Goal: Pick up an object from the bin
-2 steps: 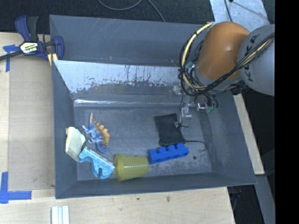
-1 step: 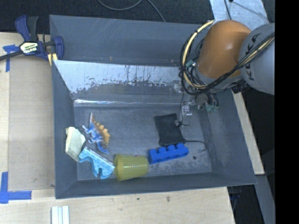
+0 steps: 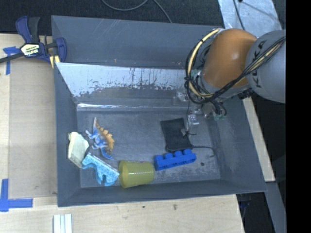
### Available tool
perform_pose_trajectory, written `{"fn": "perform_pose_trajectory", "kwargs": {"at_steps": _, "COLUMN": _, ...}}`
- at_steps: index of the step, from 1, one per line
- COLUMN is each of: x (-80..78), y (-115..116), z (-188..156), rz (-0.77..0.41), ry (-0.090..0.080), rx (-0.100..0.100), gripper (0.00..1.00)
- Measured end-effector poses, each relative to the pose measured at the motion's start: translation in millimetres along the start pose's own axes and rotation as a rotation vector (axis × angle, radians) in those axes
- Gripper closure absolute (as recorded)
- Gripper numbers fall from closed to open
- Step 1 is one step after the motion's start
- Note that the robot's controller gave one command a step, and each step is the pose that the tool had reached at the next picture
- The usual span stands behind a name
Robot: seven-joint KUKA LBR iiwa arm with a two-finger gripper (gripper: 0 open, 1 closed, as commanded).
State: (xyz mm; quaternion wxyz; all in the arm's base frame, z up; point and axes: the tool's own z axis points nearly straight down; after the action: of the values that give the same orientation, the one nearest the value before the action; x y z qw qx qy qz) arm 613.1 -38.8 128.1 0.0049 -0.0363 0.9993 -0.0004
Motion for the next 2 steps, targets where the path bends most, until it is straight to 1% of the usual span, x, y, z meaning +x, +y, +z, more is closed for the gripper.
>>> {"fn": "perform_pose_trajectory", "kwargs": {"at_steps": 1, "x": 8.4, "y": -9.5, "z": 56.9, "rz": -0.301, "ry": 0.001, "rx": -0.001, "gripper": 1.00}}
{"fn": "perform_pose_trajectory", "kwargs": {"at_steps": 2, "x": 8.4, "y": -9.5, "z": 56.9, "rz": -0.301, "ry": 0.001, "rx": -0.001, "gripper": 1.00}}
